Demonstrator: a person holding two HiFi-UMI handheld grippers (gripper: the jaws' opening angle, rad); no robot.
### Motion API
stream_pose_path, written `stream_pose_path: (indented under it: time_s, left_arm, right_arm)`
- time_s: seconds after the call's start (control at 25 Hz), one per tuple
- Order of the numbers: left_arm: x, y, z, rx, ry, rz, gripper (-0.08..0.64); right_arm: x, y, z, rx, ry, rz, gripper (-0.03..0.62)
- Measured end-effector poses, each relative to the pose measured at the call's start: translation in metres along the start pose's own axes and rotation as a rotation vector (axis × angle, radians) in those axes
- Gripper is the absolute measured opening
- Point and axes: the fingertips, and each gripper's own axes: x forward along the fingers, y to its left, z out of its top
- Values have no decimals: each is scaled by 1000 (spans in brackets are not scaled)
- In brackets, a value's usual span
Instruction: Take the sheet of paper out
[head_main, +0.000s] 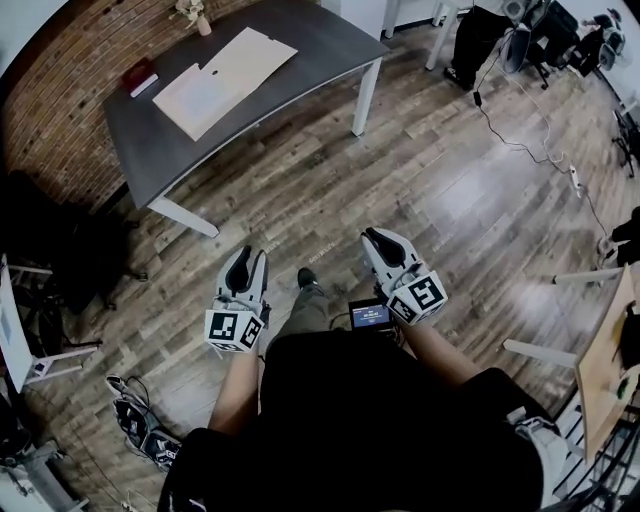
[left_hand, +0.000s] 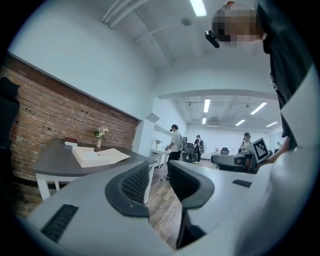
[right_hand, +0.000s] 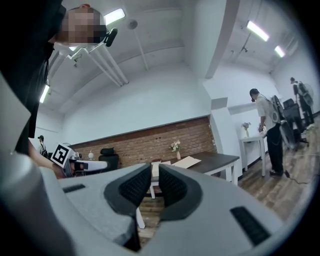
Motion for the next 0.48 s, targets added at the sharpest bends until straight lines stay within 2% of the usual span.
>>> stream_pose_path:
  time_s: [0.24,0.48]
  left_arm:
    - [72,62,13,-19,-18,0,110]
    - [121,137,34,-14,-42,23,110]
  right_arm:
    - [94,-29,19,-16,30,25,49]
    - [185,-46,36,-39,32,54,49]
